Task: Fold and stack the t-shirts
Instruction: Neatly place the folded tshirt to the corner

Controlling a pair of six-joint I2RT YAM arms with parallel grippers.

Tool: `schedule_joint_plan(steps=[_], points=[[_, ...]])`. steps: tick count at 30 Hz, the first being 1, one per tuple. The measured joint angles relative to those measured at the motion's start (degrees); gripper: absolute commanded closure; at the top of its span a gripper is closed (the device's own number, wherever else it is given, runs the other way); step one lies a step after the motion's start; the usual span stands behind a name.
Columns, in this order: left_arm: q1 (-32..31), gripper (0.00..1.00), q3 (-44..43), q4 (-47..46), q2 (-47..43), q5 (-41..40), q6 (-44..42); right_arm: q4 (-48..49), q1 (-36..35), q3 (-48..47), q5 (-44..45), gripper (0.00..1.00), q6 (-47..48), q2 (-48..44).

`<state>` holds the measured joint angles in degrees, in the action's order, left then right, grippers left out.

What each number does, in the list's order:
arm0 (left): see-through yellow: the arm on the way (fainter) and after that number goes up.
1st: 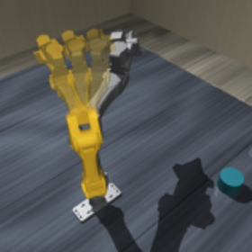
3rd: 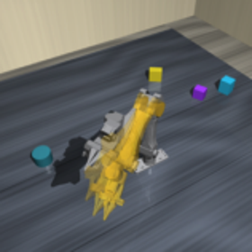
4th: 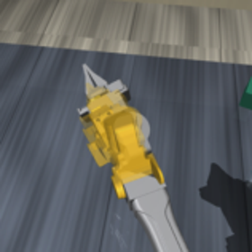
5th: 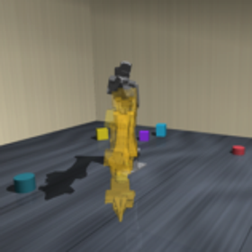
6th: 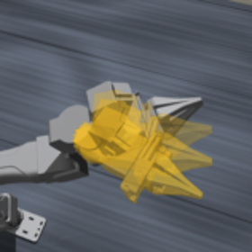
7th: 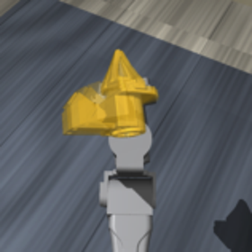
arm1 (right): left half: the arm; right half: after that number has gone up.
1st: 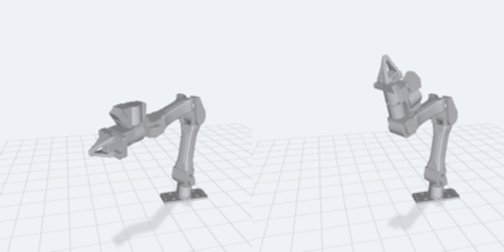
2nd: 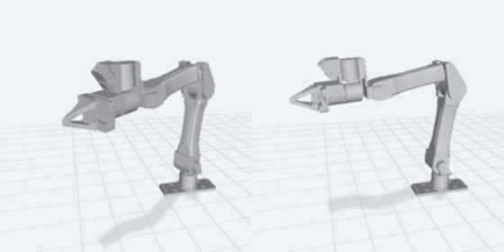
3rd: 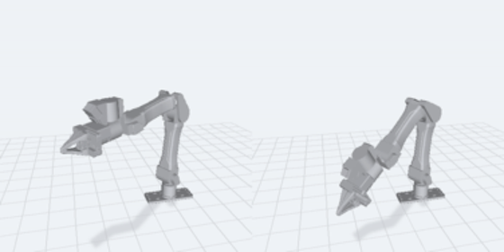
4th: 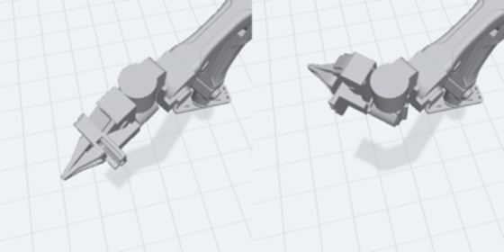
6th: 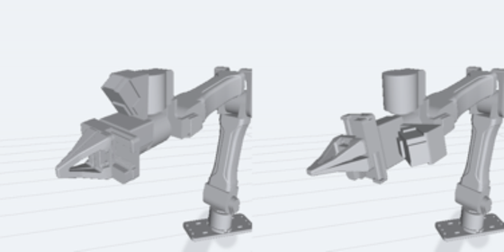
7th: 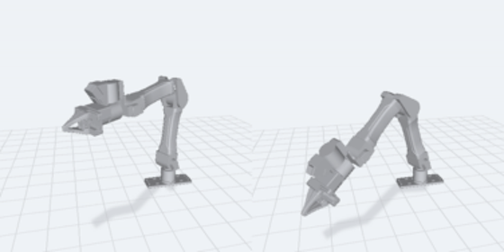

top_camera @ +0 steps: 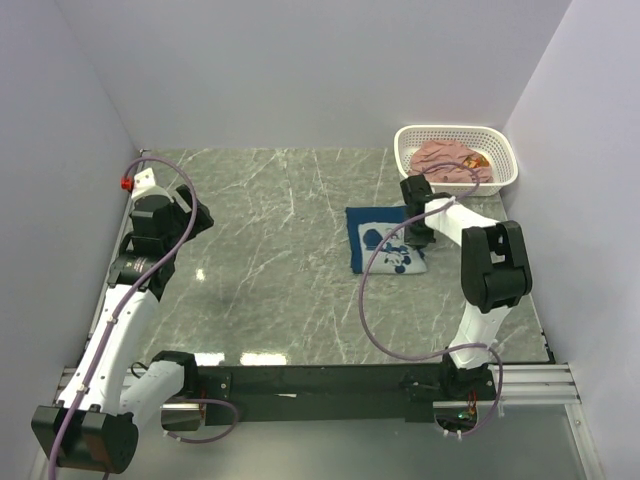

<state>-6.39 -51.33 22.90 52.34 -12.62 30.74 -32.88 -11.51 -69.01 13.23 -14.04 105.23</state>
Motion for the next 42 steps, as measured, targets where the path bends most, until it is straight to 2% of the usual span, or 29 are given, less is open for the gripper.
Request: schedule_joint_plan(steps=[10, 19, 35, 37, 38, 41, 42], points=[[0.00, 0.14, 0.00, 0.07, 0.04, -0.85, 0.13, 1.44, 9.79, -0.52, 12.48, 1.00, 6.60, 3.37], [0.37, 0.14, 0.00, 0.46, 3.04, -1.18, 0.13, 2.34, 18.93, -7.21, 18.75, 1.00, 10.97, 8.24], [1.25, 0.13, 0.00, 0.57, 6.45, -0.76, 0.15, 2.16, 26.12, -19.67, 22.88, 0.99, 15.78, 16.09], [1.36, 0.13, 0.00, 0.57, 6.56, -0.74, 0.13, 2.03, 26.38, -20.81, 23.26, 0.91, 15.56, 16.72], [1.40, 0.13, 0.00, 0.57, 6.58, -0.72, 0.13, 1.99, 26.45, -20.90, 23.47, 0.78, 15.37, 16.81], [1.46, 0.13, 0.00, 0.55, 6.60, -0.61, 0.13, 1.57, 26.51, -20.83, 24.28, 0.58, 14.40, 16.83], [1.46, 0.12, 0.00, 0.52, 6.58, -0.50, 0.13, 1.62, 26.51, -20.63, 24.65, 0.55, 13.81, 16.76]])
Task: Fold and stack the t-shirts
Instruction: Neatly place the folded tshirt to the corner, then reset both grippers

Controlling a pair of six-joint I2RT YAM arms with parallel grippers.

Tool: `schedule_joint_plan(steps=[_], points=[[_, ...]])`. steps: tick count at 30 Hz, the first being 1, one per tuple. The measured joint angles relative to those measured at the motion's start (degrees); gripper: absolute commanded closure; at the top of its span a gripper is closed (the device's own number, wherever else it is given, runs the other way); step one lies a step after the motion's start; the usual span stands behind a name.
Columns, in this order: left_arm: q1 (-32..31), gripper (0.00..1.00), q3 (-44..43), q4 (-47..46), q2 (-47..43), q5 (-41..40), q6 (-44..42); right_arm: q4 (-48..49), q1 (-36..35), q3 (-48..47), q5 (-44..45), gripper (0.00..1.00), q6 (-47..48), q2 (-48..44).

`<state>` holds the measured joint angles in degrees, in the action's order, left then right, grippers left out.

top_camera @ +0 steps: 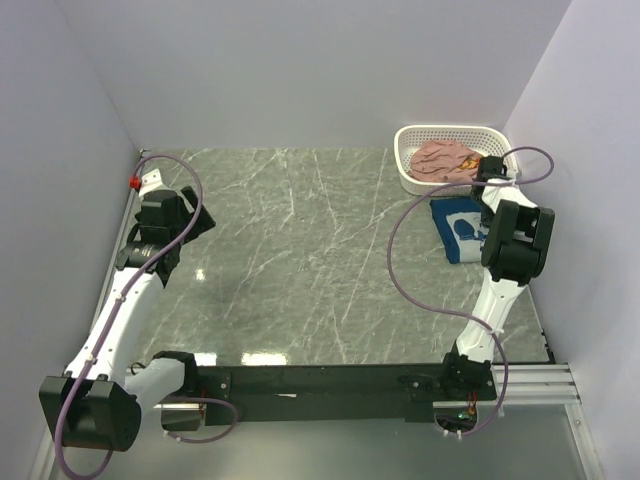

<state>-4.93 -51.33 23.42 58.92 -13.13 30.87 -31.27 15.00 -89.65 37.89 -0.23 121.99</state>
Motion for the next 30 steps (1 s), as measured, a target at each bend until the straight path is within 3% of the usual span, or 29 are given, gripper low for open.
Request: schedule_joint_plan(steps=[4, 5, 9, 17, 23, 30], points=[[0.00, 0.09, 0.00, 0.00, -0.37, 0.59, -0.02, -0.28, 0.00, 2.89, 0.22, 0.39, -2.84, -1.99], [0.00, 0.01, 0.04, -0.02, -0.70, 0.92, -0.04, -0.59, 0.00, 3.80, 0.11, 0.36, -3.48, -3.04], [0.00, 0.00, 0.42, -0.37, -2.84, 1.95, -0.04, -2.97, 0.00, 8.15, -2.40, 0.28, -8.94, -12.57], [0.00, 0.01, -1.01, 2.40, -6.99, 2.75, -0.20, -8.26, 0.00, 8.85, -11.30, 0.14, -19.58, -41.88], [0.00, 0.01, -10.03, 12.07, -11.69, 1.31, -0.07, -8.81, -1.25, 13.05, -20.61, 0.11, -23.19, -68.30], [-0.02, 0.01, -17.59, 19.69, -25.40, -2.82, -1.31, -9.90, -13.88, 14.58, -19.80, 0.10, -23.47, -90.97]])
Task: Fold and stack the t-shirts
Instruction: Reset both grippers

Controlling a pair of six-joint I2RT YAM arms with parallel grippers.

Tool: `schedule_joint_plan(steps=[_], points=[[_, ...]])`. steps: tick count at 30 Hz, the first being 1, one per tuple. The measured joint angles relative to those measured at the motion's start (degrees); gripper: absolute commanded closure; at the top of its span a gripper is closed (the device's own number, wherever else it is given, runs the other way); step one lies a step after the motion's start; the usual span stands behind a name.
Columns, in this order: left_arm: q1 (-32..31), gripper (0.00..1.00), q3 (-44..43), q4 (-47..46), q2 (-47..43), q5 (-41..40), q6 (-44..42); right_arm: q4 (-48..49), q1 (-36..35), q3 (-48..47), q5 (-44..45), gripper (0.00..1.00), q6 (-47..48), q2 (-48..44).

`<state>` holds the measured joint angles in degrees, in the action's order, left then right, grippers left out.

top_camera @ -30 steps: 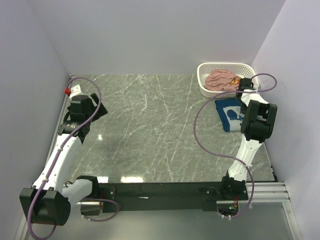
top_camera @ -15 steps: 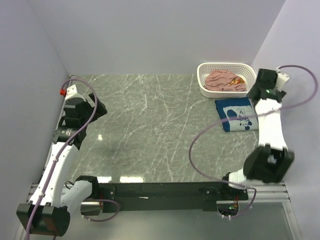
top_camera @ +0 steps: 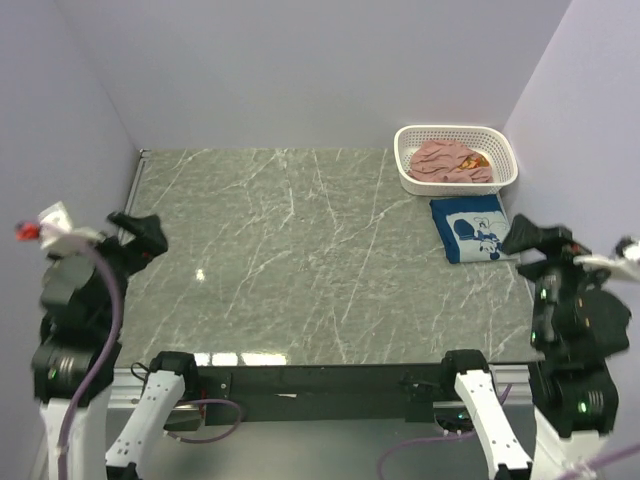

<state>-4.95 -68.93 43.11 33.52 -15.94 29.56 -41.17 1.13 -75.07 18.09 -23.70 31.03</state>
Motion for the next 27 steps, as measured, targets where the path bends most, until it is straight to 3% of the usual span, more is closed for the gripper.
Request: schedule_joint_plan(steps=[6, 12, 27], points=[[-1.68, 0.01, -5.53, 6.08, -6.12, -7.08, 1.16, -1.49, -7.39, 8.44, 3.45, 0.09, 2.47, -15.26], [-4.52, 0.00, -4.35, 10.27, -6.64, -10.97, 1.60, -1.33, -8.50, 15.32, 3.30, 0.08, 4.50, -28.04], [-8.07, 0.01, 3.67, 6.71, -19.21, -11.34, 0.87, 0.07, -8.50, 22.95, 3.21, 0.07, 6.10, -30.53]])
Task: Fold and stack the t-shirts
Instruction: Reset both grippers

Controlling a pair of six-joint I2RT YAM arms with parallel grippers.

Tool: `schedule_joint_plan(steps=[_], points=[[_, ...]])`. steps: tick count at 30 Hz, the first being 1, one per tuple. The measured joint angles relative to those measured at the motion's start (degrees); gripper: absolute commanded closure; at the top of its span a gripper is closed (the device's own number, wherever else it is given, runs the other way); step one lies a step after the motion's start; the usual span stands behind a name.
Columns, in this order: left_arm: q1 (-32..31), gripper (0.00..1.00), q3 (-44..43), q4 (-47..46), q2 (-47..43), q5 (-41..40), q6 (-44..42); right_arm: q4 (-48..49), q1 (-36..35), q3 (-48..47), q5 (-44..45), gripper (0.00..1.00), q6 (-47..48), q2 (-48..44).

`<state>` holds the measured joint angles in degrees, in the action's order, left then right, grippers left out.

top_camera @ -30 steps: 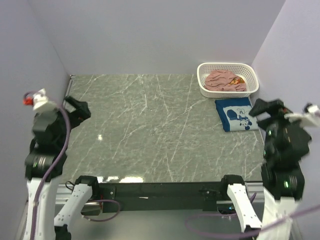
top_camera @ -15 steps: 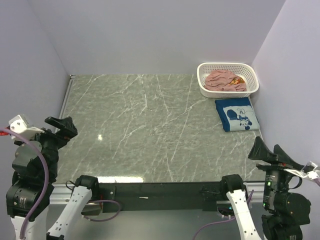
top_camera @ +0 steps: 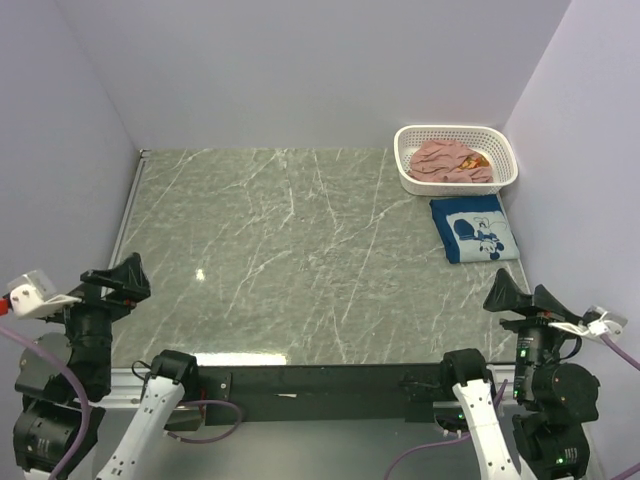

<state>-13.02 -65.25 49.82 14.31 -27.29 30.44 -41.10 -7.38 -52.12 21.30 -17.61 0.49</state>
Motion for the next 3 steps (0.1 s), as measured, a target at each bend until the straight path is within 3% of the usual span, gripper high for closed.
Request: schedule_joint_plan(steps=[3], points=[[0.00, 0.01, 0.33, -1.55, -1.33, 0.09, -0.66, 0.02, 0.00, 0.20, -0.02, 0.07, 0.20, 0.00]])
